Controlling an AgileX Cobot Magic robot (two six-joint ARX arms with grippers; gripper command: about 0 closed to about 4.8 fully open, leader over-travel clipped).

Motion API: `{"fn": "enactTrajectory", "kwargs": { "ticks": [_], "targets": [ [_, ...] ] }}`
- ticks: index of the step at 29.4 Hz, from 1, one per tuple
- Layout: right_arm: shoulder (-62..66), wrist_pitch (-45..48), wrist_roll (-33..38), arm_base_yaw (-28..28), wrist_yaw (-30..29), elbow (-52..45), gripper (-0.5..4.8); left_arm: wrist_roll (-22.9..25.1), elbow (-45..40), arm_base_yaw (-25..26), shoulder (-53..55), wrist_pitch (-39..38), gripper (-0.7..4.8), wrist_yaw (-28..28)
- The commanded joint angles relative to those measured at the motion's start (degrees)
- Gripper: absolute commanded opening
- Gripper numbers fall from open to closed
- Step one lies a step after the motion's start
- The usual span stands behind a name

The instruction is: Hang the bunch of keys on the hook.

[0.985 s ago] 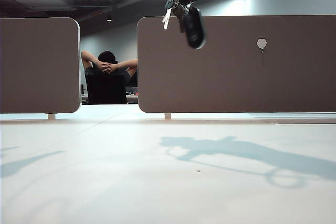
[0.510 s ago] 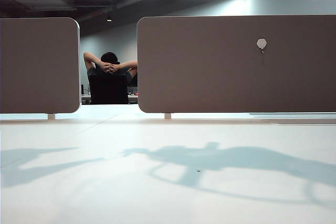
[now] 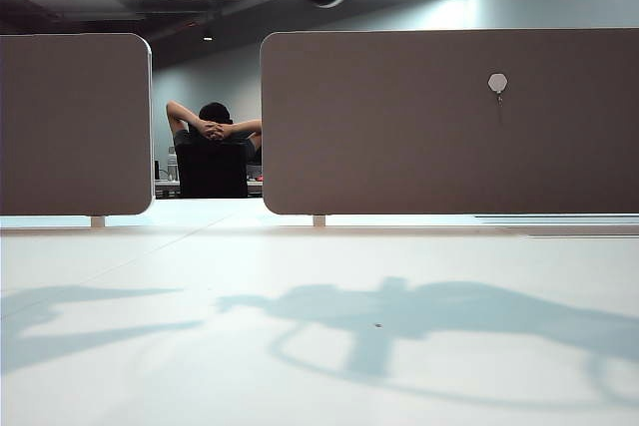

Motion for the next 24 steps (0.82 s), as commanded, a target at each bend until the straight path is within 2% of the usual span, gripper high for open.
{"fn": "enactTrajectory", "kwargs": {
  "ticks": [1,8,18,21,24],
  "targets": [
    [-0.3,1.2,-0.2,1.1,-0.6,0.3,-0.03,-0.5,0.2,-1.6,0.0,0.7,4.79,0.9],
    [-0.4,1.7,-0.2,2.2,-0.9,0.3,-0.03,-0.5,0.2,-5.9,1.7,0.1,4.79,0.6],
    [-3.1,1.1,-0.2,2.1,-2.4,0.3,-0.03,-0.3,0.2,-5.9,3.0,-1.8,4.79,0.7],
    [-3.3,1.1,-0.2,2.1,-4.6,0.3,-0.03,-0.3,0.2,-5.9,3.0,-1.6,3.86,0.7],
    [-3.3,0.7,-0.2,2.1,-4.9,0.3,-0.03,-0.3,0.2,-5.9,3.0,-1.4,3.66,0.7]
  ]
}}
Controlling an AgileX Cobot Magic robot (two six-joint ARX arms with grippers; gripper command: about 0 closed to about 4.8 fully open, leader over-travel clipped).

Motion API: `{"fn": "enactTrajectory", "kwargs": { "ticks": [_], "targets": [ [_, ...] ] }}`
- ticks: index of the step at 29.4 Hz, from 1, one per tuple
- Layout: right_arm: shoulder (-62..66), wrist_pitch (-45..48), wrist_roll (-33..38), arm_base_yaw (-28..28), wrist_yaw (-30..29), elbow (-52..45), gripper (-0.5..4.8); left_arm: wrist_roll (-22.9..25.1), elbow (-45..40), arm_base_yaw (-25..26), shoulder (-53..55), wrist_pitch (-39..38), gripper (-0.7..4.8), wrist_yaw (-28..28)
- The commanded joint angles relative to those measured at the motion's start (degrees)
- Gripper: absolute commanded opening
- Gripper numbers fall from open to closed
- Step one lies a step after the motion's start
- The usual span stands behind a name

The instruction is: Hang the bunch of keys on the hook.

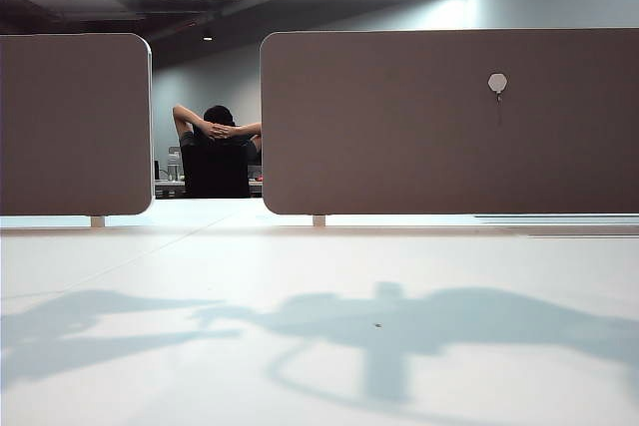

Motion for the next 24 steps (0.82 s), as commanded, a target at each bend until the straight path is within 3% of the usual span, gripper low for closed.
{"fn": "enactTrajectory", "kwargs": {
  "ticks": [1,5,7,11,15,24],
  "targets": [
    [-0.3,0.3,-0.2,0.1,-1.2,0.3,-0.03,0.2,0.2,-0.1,-0.2,1.0,3.66,0.2],
    [-0.3,-0.6,-0.2,0.1,-2.3,0.3,-0.03,0.2,0.2,-0.1,-0.2,1.2,3.53,0.2],
    [-0.3,-1.1,-0.2,0.1,-2.2,0.3,-0.03,0.1,0.2,-0.1,-0.2,1.2,2.99,0.3],
    [-0.2,-2.1,-0.2,0.1,-2.2,0.3,-0.03,0.1,0.2,-0.1,-0.2,1.2,1.76,0.2],
    [-0.2,-2.0,-0.2,0.1,-2.2,0.3,-0.03,0.2,0.2,-0.1,-0.2,1.3,-0.10,0.2],
    [-0.2,-2.0,-0.2,0.1,-0.4,0.3,-0.03,0.6,0.2,-0.1,-0.2,3.0,-0.06,0.0]
  ]
}}
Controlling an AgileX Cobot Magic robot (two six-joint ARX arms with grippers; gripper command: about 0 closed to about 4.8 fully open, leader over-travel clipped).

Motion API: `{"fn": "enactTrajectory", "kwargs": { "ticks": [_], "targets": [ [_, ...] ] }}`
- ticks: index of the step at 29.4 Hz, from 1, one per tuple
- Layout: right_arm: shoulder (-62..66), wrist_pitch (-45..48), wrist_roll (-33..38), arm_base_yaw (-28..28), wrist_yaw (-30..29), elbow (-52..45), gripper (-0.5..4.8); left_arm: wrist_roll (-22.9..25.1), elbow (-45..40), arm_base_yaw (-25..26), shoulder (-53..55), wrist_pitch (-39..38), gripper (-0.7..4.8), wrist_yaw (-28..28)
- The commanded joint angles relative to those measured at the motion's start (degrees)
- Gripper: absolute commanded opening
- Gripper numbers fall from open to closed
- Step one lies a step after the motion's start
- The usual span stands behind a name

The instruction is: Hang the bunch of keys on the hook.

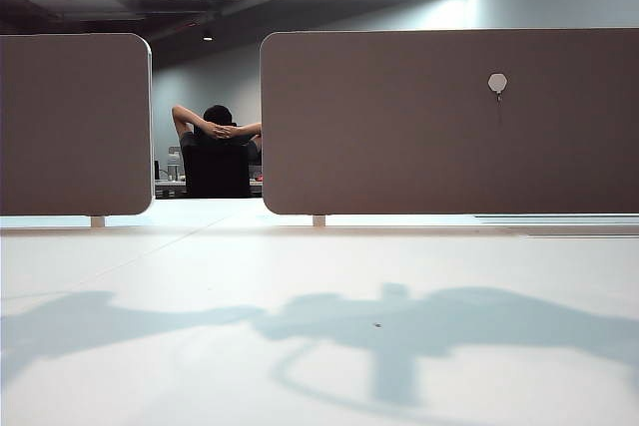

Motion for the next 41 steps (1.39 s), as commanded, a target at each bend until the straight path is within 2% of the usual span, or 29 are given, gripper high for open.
{"fn": "enactTrajectory", "kwargs": {
  "ticks": [1,5,7,8,14,17,22,28,32,35,38,41],
  "targets": [
    [-0.2,0.7,-0.2,0.2,2.1,0.3,-0.03,0.4,0.2,0.0,0.0,2.1,-0.06,-1.3],
    [-0.2,0.7,-0.2,0.2,10.0,0.3,0.16,0.4,0.2,0.0,0.0,3.1,-0.06,-3.2],
    [-0.2,0.8,-0.2,0.1,13.5,0.3,0.98,0.4,0.2,0.0,0.0,3.2,-0.06,-4.4],
    [-0.2,0.8,-0.2,-0.1,14.4,0.3,1.22,0.4,0.2,0.0,0.0,3.1,-0.05,-5.0],
    [-0.3,0.0,-0.2,-2.8,16.0,0.3,1.27,0.4,0.2,0.0,0.0,3.1,-0.06,-9.2],
    [-0.3,-0.8,-0.2,-4.7,14.1,0.3,1.71,0.3,0.2,0.0,0.0,3.0,-0.06,-10.1],
    [-0.3,-1.1,0.3,-5.8,5.2,0.3,1.72,0.0,0.2,0.0,0.4,1.4,-0.06,-10.0],
    [-0.3,0.0,3.0,-5.7,3.5,0.3,1.71,0.1,0.2,0.0,3.6,-7.9,-0.06,-9.9],
    [-0.3,-0.2,4.8,-5.7,2.0,0.3,1.71,-0.3,0.3,0.0,5.7,-8.5,-0.06,-8.5],
    [-0.3,-0.6,4.8,-5.7,2.0,0.3,1.71,-5.2,0.7,-0.1,7.1,-8.5,-0.06,-8.6],
    [-0.3,-0.7,5.0,-5.7,1.9,0.3,1.71,-12.3,0.7,0.0,7.7,-8.7,-0.06,-8.1],
    [-0.2,-0.8,6.3,-5.7,1.8,0.3,1.71,-18.1,0.7,-0.1,7.8,-7.0,-0.06,-3.6]
  ]
}}
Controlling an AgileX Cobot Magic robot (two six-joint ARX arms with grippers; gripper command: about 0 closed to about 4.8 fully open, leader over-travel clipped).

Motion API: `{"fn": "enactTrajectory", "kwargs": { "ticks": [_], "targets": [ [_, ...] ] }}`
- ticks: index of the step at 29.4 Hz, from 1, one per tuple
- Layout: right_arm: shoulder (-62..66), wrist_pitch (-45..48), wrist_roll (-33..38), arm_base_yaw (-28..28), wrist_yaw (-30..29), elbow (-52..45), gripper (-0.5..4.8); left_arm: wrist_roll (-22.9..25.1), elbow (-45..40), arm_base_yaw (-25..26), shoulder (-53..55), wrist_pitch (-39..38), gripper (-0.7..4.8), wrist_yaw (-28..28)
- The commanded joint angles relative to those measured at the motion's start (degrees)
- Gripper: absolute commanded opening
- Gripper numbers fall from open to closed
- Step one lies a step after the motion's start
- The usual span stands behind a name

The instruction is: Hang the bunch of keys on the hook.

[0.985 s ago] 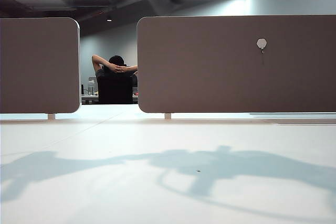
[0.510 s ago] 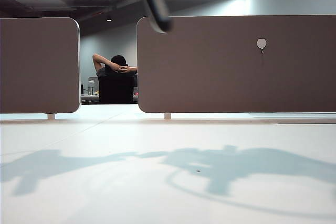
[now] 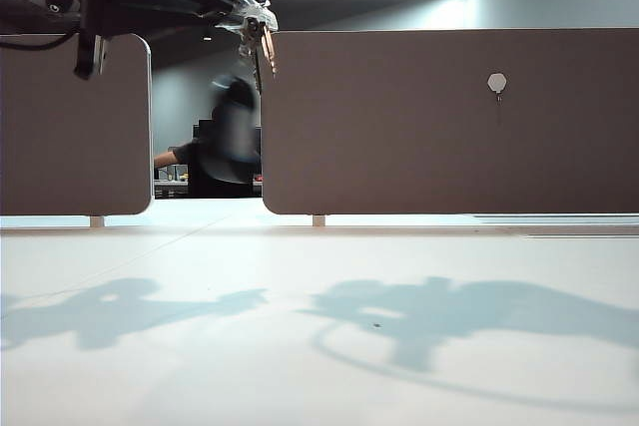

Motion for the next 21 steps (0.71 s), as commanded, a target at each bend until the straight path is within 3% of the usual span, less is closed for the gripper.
{"fn": "enactTrajectory", "kwargs": {
  "ticks": [1,6,10,15,21],
  "targets": [
    [0.0,-0.1,1.5,0.1,-1.3,0.2,1.71,-8.2,0.3,-0.1,-0.3,4.2,-0.06,6.5],
    [0.7,-0.8,1.4,0.1,-1.1,0.2,1.71,-21.4,0.3,-0.1,-0.3,15.9,-0.06,18.7],
    [1.2,-1.7,1.5,0.1,-2.3,0.2,1.71,-31.3,0.3,-0.1,-0.3,24.7,-0.06,22.8],
    [1.3,-3.1,1.5,0.1,-4.0,0.2,1.71,-35.6,0.3,0.0,-0.3,29.1,-0.06,22.8],
    [1.3,-3.5,1.5,0.1,-6.6,0.2,1.71,-35.6,0.3,0.0,-0.3,29.4,-0.06,24.4]
  ]
}}
